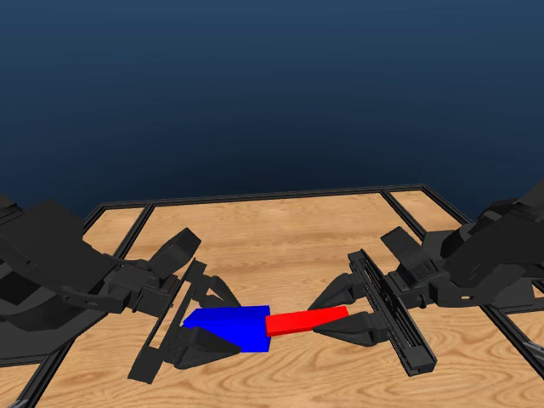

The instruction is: Insert peg into socket

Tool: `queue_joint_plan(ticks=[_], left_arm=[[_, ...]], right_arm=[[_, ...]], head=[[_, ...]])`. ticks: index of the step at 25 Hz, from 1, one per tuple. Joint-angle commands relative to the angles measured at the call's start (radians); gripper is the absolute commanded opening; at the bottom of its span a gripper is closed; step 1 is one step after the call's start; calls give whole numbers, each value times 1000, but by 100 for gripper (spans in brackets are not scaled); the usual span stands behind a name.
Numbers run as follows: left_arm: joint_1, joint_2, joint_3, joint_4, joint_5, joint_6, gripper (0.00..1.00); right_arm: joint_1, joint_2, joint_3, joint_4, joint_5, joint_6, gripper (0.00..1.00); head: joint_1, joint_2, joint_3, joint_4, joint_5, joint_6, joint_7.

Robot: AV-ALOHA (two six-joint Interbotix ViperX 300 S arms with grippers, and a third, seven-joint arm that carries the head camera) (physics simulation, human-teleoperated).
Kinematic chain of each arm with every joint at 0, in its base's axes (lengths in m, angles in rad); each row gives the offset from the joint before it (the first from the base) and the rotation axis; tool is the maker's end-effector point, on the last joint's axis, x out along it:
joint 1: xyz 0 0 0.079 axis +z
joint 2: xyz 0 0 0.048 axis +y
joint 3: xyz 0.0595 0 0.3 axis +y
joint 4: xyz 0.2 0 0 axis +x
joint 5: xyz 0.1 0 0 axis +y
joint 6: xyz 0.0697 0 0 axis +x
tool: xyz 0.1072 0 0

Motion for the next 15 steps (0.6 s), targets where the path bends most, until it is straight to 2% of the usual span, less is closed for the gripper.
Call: queue_joint_plan(ticks=[1, 2, 6, 8, 12, 13, 15], left_arm=[[6, -33, -27, -6, -39, 28, 0], [5, -39, -34, -10, -42, 38, 0], [-11, -54, -36, -23, -52, 60, 0], [-18, -56, -41, -25, -41, 68, 0], [-12, -44, -26, -39, 10, 40, 0], [-16, -8, -32, -51, -2, 30, 0], [-17, 15, -73, -54, 20, 22, 0]], right_arm=[[-44, 51, -98, -56, 64, 24, 0], [-57, 79, -98, -75, 68, 45, 0], [-79, 124, -148, -127, 74, 95, 0], [-88, 125, -153, -138, 96, 93, 0], [-97, 95, -135, -152, 154, 94, 0], [-105, 80, -163, -159, 176, 88, 0], [-105, 98, -209, -178, 196, 77, 0]], head=[[5, 9, -21, 0, -21, -2, -5], [7, 9, -21, 0, -21, -3, -5], [14, 6, -21, 2, -20, -3, -8], [20, 3, -19, 4, -16, -2, -9], [29, -3, -15, 6, -10, -5, -16], [30, -5, -13, 6, -9, -6, -18], [28, -10, -10, 5, -7, -7, -21]])
